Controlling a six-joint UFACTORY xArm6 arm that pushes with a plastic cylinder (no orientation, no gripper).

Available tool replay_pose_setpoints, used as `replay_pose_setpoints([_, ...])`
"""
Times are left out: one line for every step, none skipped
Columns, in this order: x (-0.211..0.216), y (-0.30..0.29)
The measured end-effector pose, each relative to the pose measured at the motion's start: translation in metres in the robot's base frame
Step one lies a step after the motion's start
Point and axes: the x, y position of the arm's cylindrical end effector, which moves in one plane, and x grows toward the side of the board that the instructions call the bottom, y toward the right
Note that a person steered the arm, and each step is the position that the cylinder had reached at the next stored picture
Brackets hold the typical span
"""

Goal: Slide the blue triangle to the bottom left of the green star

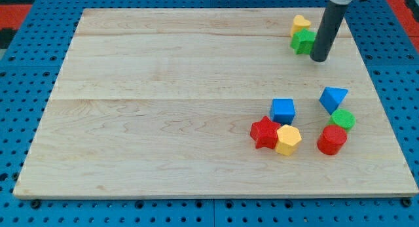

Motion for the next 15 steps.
replay_pose_setpoints([-0.034,-0.025])
replay_pose_setpoints([-0.042,-0.025])
replay_pose_setpoints([0.0,-0.024])
replay_pose_setpoints([0.08,0.038])
replay_pose_setpoints([0.168,0.072])
replay_pose_setpoints([0.185,0.057])
replay_pose_setpoints([0.14,0.025])
replay_pose_setpoints([0.089,-0.008])
replay_pose_setpoints([0.044,-0.045])
replay_pose_setpoints([0.06,-0.07])
replay_pose_setpoints([0.117,0.004])
replay_pose_setpoints([0.134,0.06])
replay_pose_setpoints([0.097,0.038])
replay_pose_setpoints([0.052,-0.002])
replay_pose_setpoints([0.023,-0.043])
